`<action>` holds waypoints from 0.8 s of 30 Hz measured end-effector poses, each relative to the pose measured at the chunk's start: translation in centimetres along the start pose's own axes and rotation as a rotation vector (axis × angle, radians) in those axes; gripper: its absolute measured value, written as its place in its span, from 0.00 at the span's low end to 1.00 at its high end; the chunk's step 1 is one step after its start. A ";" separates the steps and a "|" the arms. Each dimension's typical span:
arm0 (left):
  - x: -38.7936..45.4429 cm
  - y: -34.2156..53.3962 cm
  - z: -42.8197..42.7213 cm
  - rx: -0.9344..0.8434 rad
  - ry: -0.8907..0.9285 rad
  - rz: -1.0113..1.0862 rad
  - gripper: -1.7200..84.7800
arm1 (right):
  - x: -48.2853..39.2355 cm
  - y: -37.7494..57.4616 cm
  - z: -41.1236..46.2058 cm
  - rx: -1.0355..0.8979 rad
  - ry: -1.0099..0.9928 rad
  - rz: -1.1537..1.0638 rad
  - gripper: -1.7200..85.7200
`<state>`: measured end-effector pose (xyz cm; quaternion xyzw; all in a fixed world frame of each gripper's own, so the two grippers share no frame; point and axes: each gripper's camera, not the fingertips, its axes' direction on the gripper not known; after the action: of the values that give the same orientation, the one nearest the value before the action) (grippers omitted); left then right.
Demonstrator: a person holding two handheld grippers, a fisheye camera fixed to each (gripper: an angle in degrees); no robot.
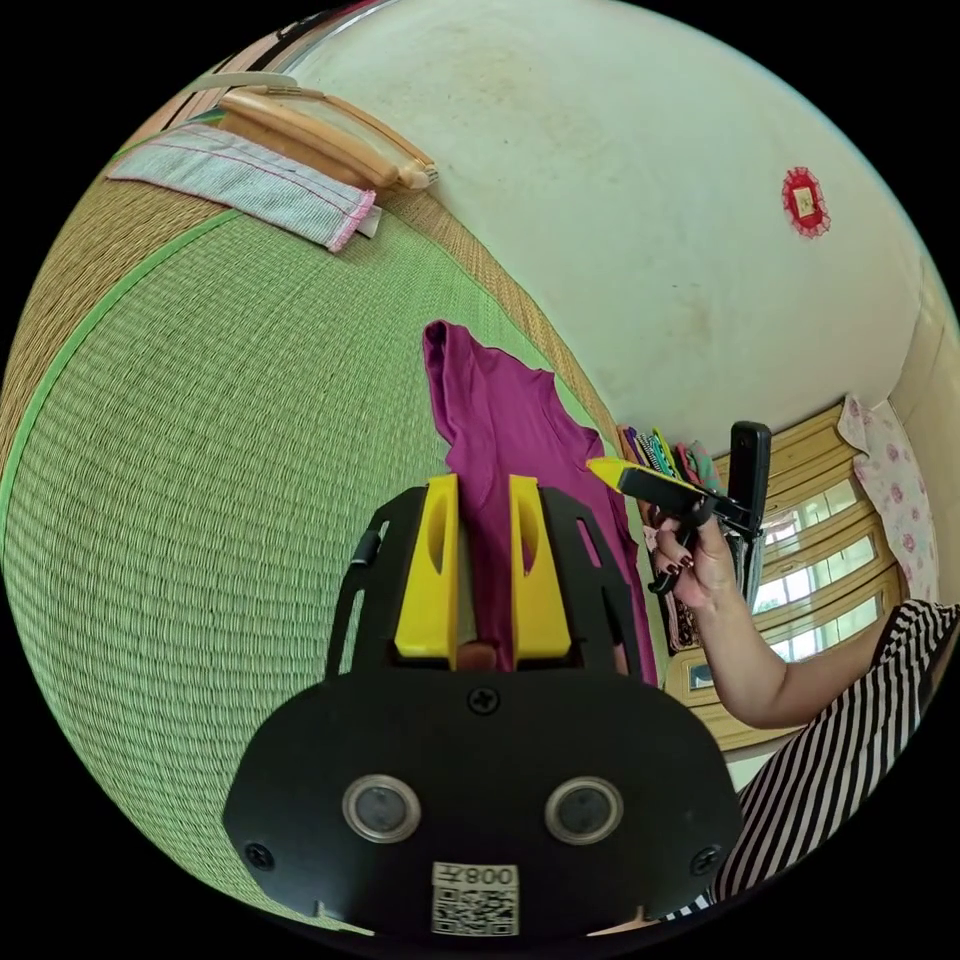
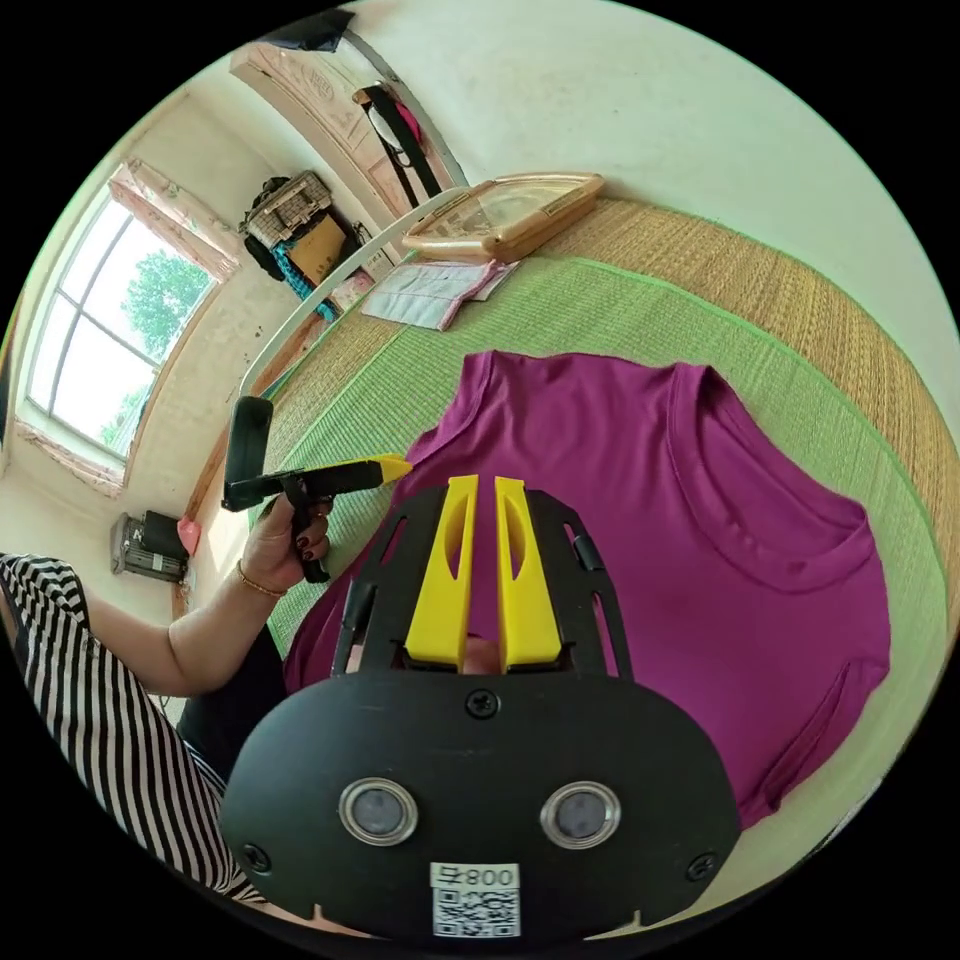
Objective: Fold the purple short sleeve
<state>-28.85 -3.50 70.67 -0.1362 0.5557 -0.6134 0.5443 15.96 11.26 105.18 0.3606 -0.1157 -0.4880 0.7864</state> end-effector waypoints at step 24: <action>2.4 -0.3 -2.3 -0.046 0.039 0.025 0.06 | -4.9 -17.1 16.8 -0.272 0.336 -0.184 0.06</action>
<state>-31.66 -4.29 69.06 -0.1295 0.5818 -0.5961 0.5379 -7.16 3.29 106.43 0.3366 0.1170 -0.5018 0.7881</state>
